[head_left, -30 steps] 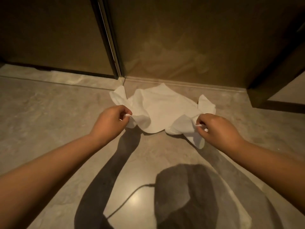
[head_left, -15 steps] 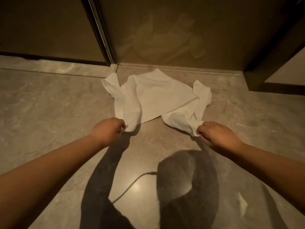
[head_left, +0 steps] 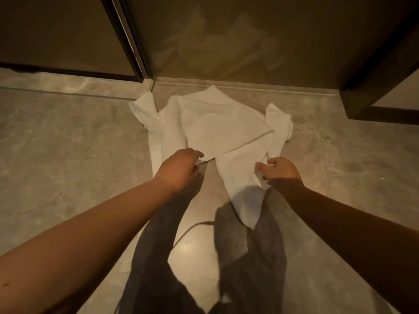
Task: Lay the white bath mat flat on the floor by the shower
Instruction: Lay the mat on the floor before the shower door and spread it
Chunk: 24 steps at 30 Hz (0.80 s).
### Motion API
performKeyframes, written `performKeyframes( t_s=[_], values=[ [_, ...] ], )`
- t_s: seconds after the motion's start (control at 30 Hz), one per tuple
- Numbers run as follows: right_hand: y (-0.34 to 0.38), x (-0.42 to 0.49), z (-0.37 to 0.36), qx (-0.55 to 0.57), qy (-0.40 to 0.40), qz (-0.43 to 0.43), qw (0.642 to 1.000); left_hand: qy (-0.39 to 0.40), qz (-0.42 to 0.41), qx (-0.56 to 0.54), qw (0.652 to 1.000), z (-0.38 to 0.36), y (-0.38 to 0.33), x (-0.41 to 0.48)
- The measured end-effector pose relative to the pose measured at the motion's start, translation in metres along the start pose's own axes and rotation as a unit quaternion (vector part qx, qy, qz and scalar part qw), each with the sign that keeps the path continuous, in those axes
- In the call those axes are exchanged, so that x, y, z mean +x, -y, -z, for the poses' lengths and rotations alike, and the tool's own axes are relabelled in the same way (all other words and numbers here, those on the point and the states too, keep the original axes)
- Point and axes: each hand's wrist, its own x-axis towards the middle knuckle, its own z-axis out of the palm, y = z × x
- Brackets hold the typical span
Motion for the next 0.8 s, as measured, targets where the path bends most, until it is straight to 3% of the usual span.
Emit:
performKeyframes(
  t_s=[0.53,0.67,0.8],
  values=[
    [0.009,0.018,-0.043,0.033,-0.120,0.017,0.992,0.000,0.037,0.130,0.991,-0.039,0.024,0.040],
    [0.016,0.013,-0.045,0.026,-0.162,0.079,0.983,0.009,0.043,0.134,0.990,-0.034,0.026,0.043],
    [0.017,0.011,-0.043,0.039,-0.160,0.150,0.975,0.023,0.065,0.071,0.995,-0.022,0.035,0.039]
  ],
)
